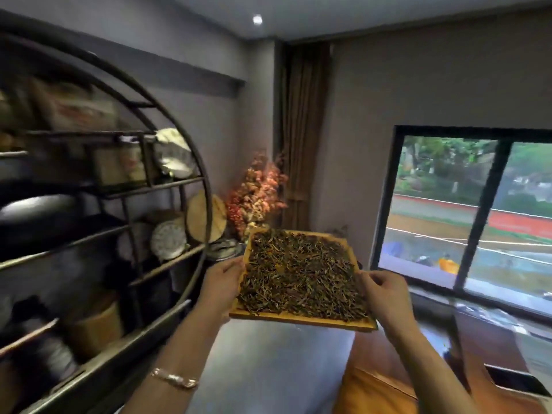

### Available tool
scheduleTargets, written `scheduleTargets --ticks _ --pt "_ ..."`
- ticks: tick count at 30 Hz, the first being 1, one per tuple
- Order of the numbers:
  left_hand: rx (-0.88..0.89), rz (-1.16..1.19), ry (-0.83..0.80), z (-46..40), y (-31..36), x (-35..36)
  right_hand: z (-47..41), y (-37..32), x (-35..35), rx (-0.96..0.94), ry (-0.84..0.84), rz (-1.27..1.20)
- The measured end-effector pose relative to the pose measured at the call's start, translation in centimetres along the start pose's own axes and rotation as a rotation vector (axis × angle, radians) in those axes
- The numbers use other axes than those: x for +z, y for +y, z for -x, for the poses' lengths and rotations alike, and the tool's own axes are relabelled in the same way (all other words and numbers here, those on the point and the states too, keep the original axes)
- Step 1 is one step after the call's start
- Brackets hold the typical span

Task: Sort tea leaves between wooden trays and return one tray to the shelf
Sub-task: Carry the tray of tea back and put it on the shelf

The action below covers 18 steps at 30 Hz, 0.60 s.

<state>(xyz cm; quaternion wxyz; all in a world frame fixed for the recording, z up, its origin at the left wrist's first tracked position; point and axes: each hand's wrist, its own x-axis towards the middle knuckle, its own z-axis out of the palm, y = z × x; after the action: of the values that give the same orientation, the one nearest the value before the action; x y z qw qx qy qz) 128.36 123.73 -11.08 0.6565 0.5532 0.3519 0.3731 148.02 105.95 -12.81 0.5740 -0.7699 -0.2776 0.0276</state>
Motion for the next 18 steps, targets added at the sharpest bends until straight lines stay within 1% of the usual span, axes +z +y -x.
scheduleTargets --ticks 7,10,14,18 --pt "0.038 0.044 0.353 2.3 3.0 -18.2 3.4 -8.3 17.0 -0.117 -0.338 -0.134" --pt "0.061 0.046 0.495 3.4 4.0 -25.0 5.6 -11.9 23.5 -0.186 -0.452 -0.156" --pt "0.087 0.079 0.631 4.1 5.0 -33.8 8.7 -16.4 31.7 -0.259 -0.585 -0.172" --pt "0.099 0.074 0.709 3.9 6.0 -42.2 11.4 -20.4 39.7 -0.274 -0.703 -0.224"
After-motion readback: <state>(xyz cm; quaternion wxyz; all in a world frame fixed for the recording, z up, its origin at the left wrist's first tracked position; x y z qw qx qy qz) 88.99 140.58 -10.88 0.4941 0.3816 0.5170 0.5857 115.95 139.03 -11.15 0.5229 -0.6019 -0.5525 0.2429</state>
